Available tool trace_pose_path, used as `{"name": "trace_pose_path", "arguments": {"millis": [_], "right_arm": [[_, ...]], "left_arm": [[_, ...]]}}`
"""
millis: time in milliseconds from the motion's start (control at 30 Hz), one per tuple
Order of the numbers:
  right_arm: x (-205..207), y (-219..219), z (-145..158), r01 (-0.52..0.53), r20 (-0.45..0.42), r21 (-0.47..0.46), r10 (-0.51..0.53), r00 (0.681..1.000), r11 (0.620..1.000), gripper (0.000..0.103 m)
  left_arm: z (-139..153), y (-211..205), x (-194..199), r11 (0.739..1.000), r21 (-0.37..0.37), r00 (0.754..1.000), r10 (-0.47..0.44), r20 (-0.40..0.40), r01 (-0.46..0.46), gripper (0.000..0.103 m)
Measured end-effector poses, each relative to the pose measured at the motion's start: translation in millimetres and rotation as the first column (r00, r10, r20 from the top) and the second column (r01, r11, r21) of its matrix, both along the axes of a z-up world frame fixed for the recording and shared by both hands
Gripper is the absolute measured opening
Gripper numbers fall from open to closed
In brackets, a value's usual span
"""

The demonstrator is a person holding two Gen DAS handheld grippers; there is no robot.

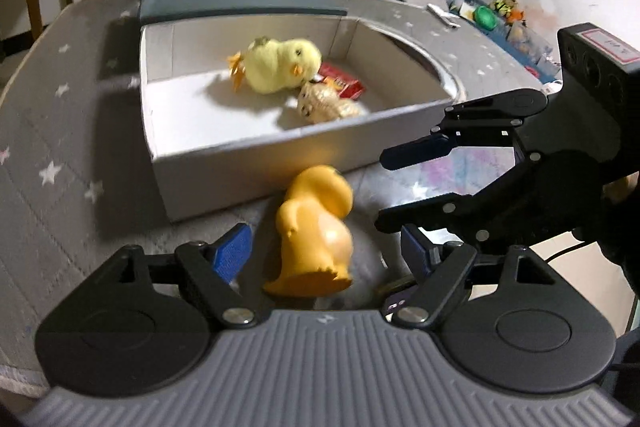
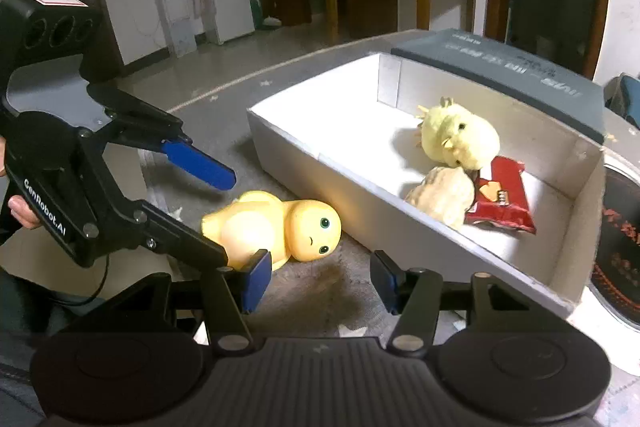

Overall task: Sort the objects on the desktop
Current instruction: 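Carry the chick plush with the left tool into the box and release, then grasp the yellow rubber duck with the left tool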

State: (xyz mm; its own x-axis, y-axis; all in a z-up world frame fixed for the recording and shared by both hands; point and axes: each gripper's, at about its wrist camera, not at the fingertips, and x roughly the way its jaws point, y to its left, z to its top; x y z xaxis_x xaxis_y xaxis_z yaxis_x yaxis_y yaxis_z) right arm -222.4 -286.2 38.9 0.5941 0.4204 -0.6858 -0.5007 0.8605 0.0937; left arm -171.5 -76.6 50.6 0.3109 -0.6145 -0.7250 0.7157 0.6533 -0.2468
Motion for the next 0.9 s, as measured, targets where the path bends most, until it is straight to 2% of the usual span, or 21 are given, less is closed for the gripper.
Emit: {"name": "trace_pose_path", "arguments": {"millis": [67, 167, 233, 400, 567, 667, 900], "right_arm": [[3.1, 1.1, -5.1, -0.002, -0.010, -0.003, 0.002, 1.000, 1.000, 0.056], [7.2, 0.7, -11.2, -0.001, -0.022, 0.000, 0.001, 1.000, 1.000, 0.056], [9.2, 0.5, -14.0, -0.004, -0.027, 0.003, 0.004, 1.000, 1.000, 0.056], [15.6, 3.8, -19.3, -0.018, -0.032, 0.015, 0.018, 0.999, 1.000, 0.056], [19.7, 12.0, -23.3, -0.047, -0.036, 0.027, 0.047, 0.998, 0.999, 0.056], [21.6, 16.8, -25.6, -0.063, -0.036, 0.029, 0.064, 0.997, 0.998, 0.056], [27.1, 24.3, -29.6, -0.075, -0.035, 0.045, 0.076, 0.996, 0.996, 0.054]], "left_arm": [[-8.1, -0.6, 4.5, 1.000, 0.002, 0.999, 0.004, -0.041, -0.004, 0.080], [-19.1, -3.0, 9.1, 0.999, 0.046, 0.999, 0.016, -0.048, -0.013, 0.079], [-21.8, -0.8, 13.1, 0.998, 0.055, 0.999, 0.020, -0.049, -0.017, 0.068], [-16.1, 7.9, 17.5, 0.999, 0.047, 0.999, 0.000, -0.035, 0.001, 0.055], [-9.8, 17.3, 14.6, 0.996, 0.089, 1.000, -0.013, 0.027, 0.010, 0.053], [-11.9, 24.7, 17.8, 0.995, 0.097, 1.000, -0.002, 0.013, 0.001, 0.053], [-9.5, 36.0, 21.2, 0.999, 0.048, 1.000, 0.019, -0.024, -0.018, 0.053]]}}
